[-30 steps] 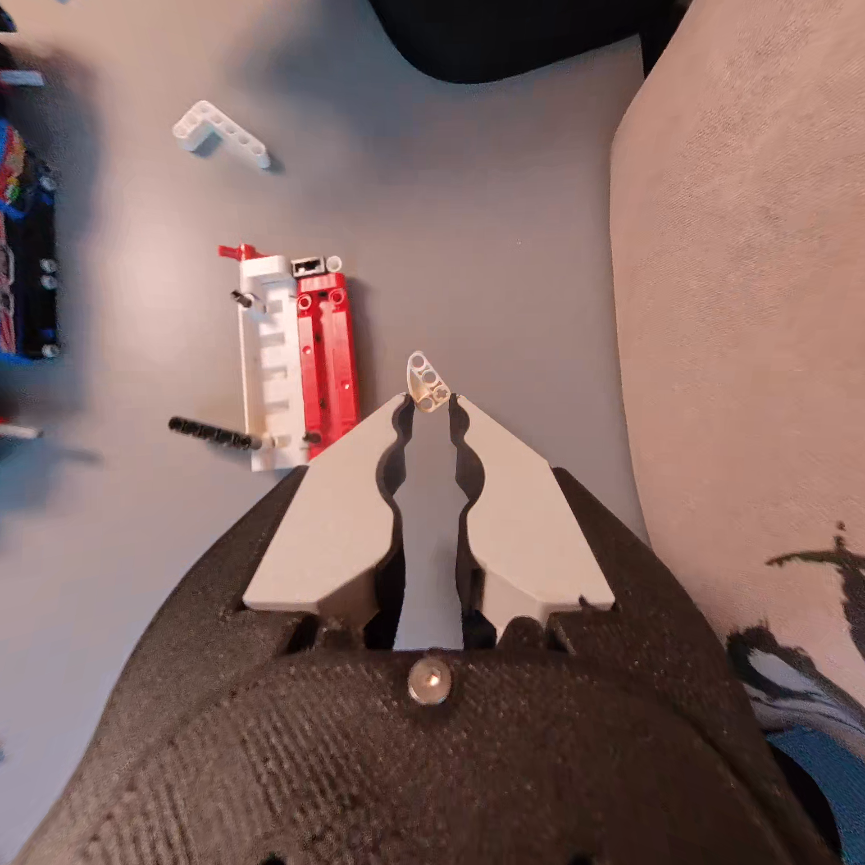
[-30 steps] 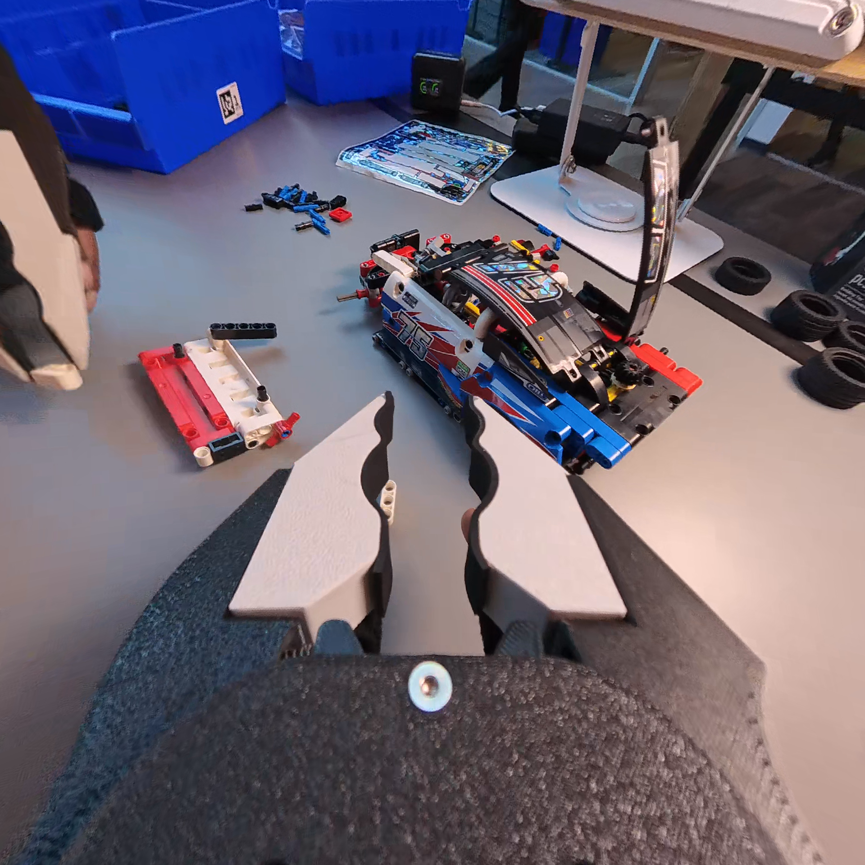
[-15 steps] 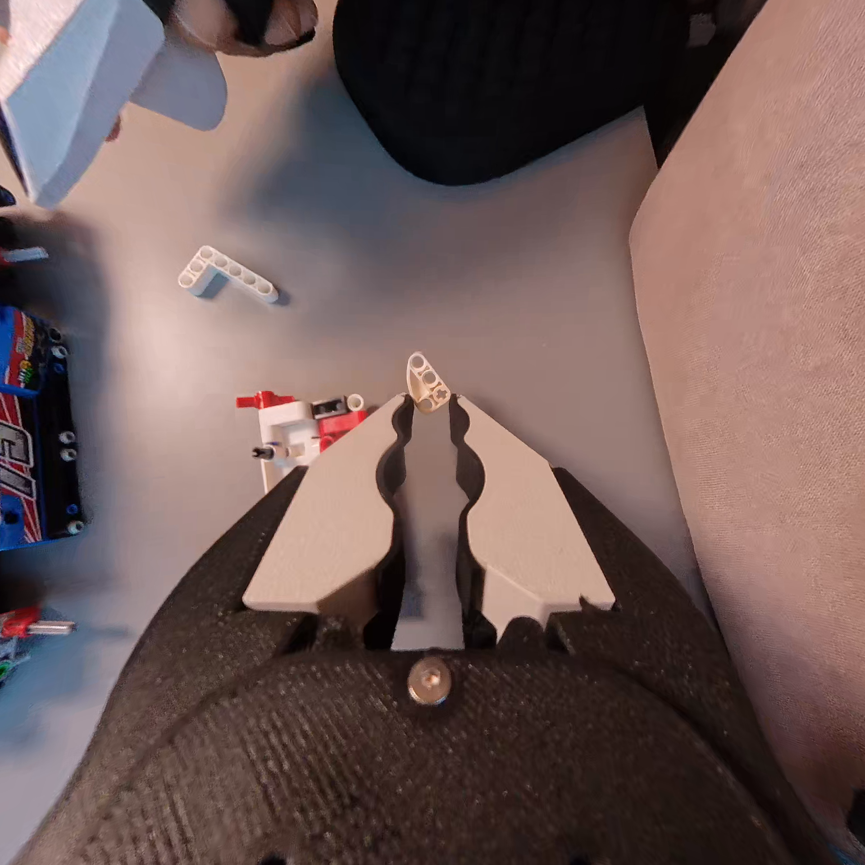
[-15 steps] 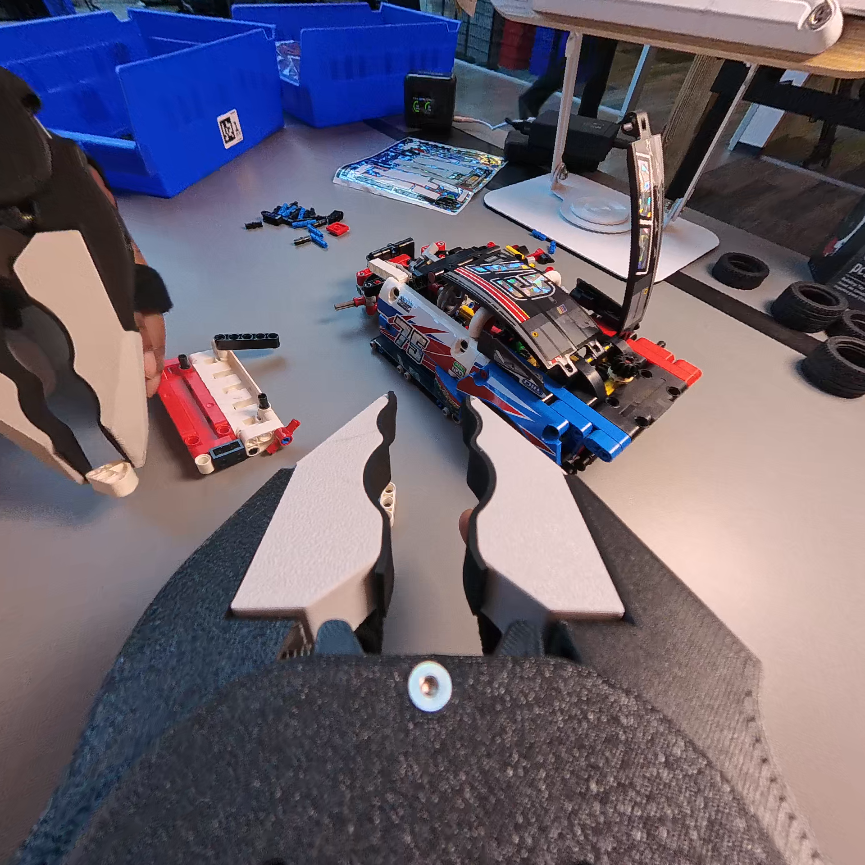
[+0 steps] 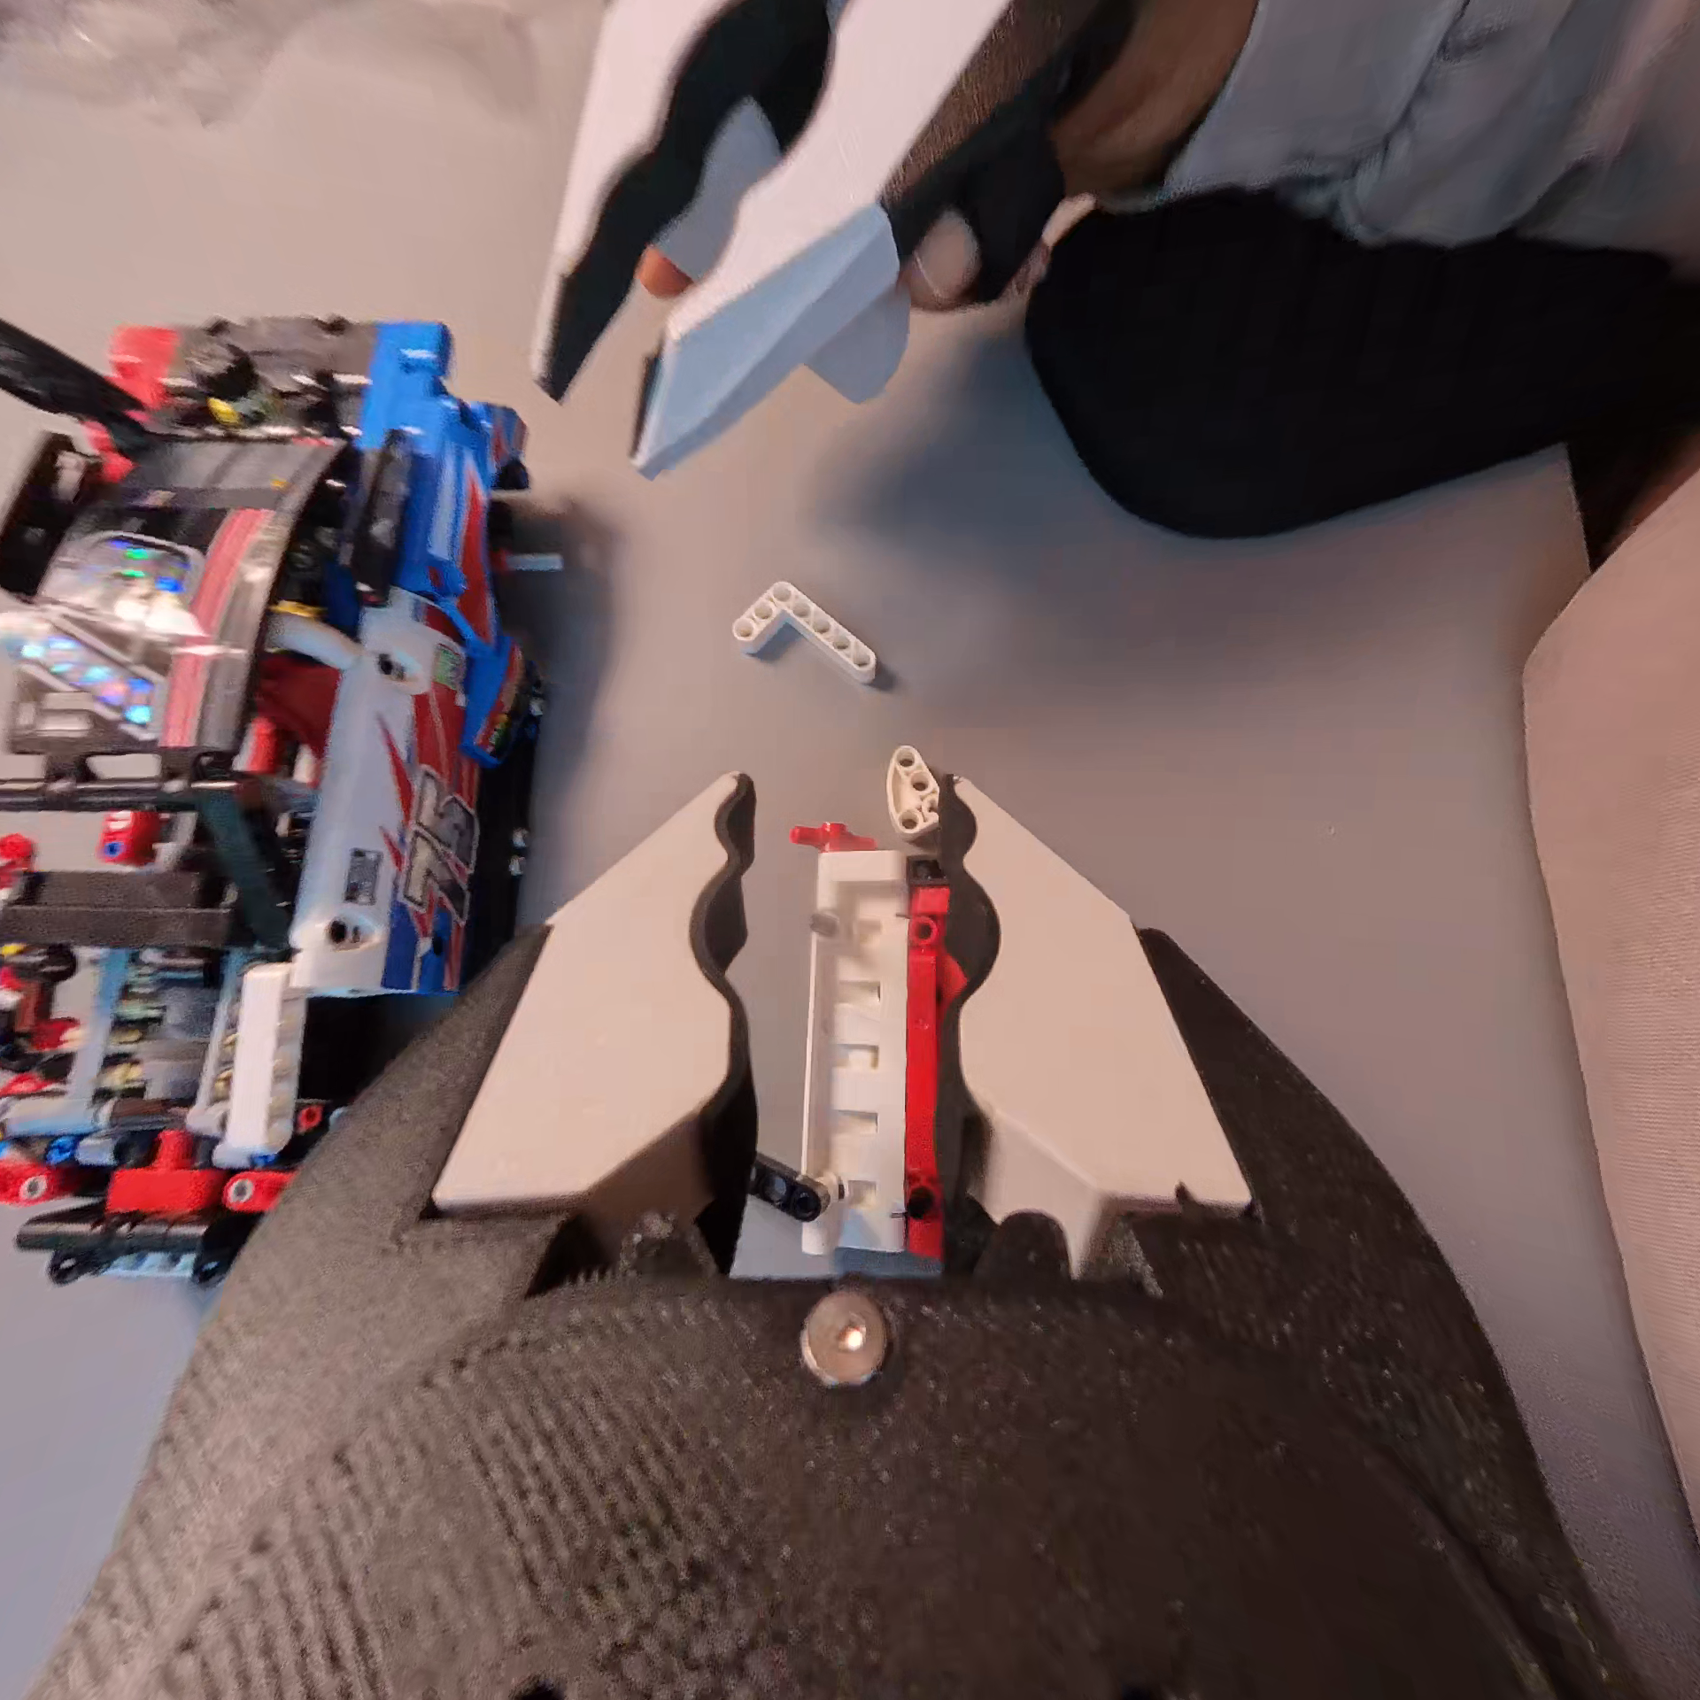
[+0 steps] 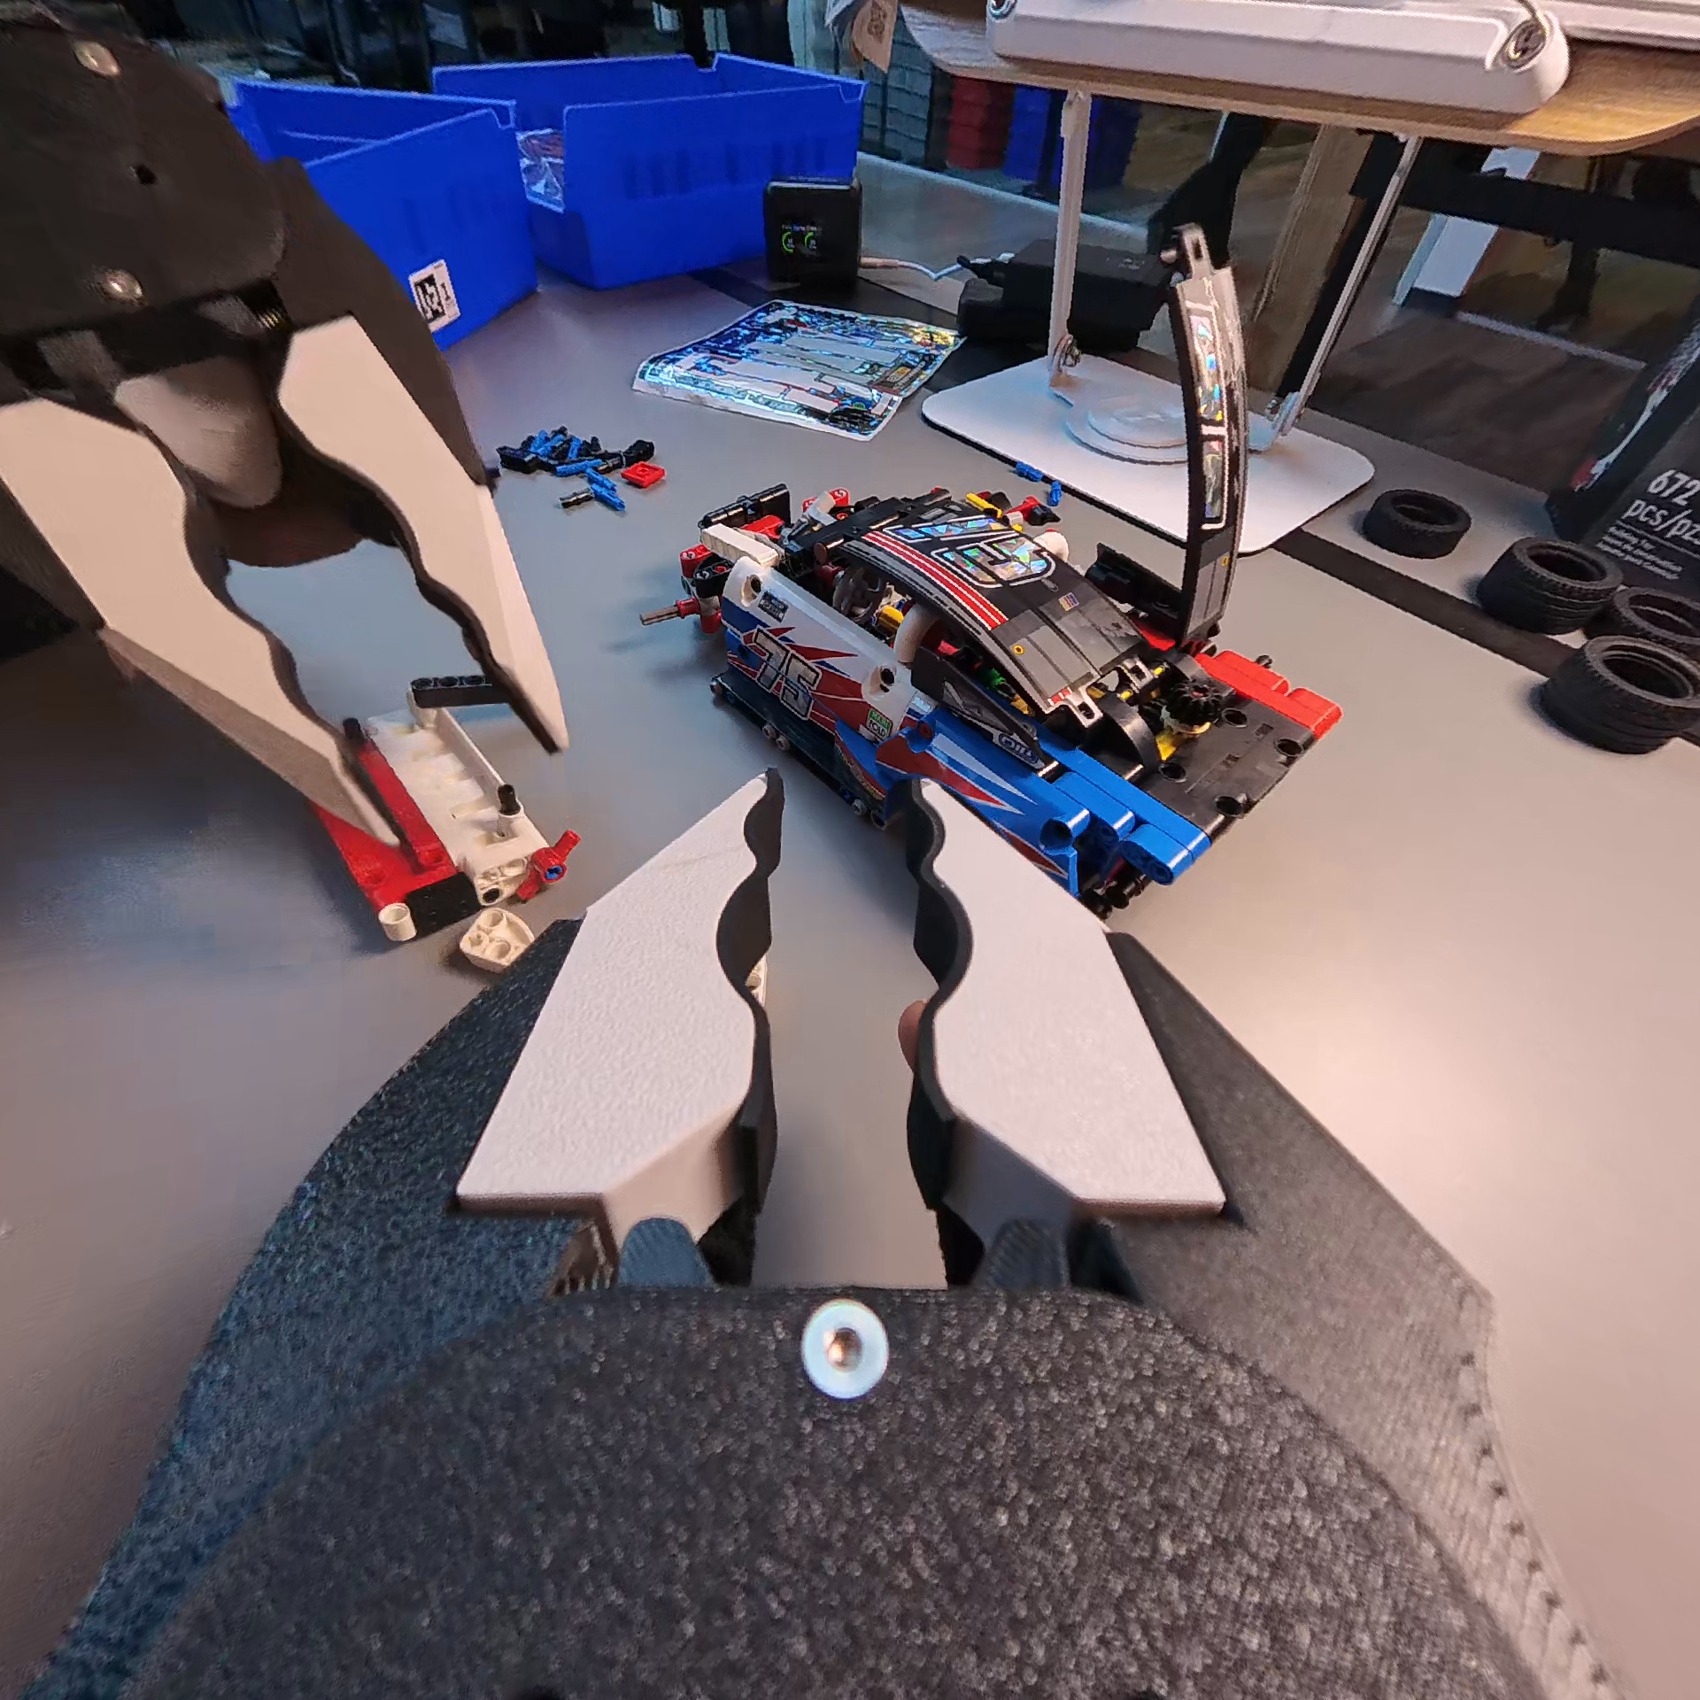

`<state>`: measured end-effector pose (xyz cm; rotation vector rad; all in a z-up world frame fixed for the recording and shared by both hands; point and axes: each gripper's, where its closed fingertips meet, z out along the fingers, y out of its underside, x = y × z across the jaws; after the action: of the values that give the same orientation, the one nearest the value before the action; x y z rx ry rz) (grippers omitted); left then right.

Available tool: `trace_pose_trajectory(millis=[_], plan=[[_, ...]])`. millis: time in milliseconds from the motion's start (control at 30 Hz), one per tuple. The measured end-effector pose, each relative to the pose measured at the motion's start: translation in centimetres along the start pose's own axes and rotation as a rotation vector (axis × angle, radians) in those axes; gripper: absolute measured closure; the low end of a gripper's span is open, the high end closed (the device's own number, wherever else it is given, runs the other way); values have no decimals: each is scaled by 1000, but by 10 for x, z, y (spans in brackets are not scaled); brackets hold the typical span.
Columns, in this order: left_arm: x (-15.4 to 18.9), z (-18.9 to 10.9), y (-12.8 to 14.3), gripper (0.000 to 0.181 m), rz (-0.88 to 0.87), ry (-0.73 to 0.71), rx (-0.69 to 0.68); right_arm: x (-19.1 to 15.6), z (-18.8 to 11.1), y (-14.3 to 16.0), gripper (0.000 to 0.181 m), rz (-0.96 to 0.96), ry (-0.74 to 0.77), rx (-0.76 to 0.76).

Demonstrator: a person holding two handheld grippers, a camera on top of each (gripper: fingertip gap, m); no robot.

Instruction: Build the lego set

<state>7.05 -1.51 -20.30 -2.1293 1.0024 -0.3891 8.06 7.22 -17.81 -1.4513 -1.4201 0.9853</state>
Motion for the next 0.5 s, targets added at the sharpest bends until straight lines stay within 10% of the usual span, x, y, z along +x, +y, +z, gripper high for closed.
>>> trace_pose_trajectory(millis=[33, 267, 500], plan=[[-4, -11, -7, 141, -17, -30, 70, 0, 0, -1, 158, 2, -3, 5], [-58, -118, -3, 141, -210, -441, 519, 0, 1, -4, 158, -4, 6, 19], [-115, -208, 121, 145, -399, -917, 303, 2, 3, -8, 169, 3, 18, 49]])
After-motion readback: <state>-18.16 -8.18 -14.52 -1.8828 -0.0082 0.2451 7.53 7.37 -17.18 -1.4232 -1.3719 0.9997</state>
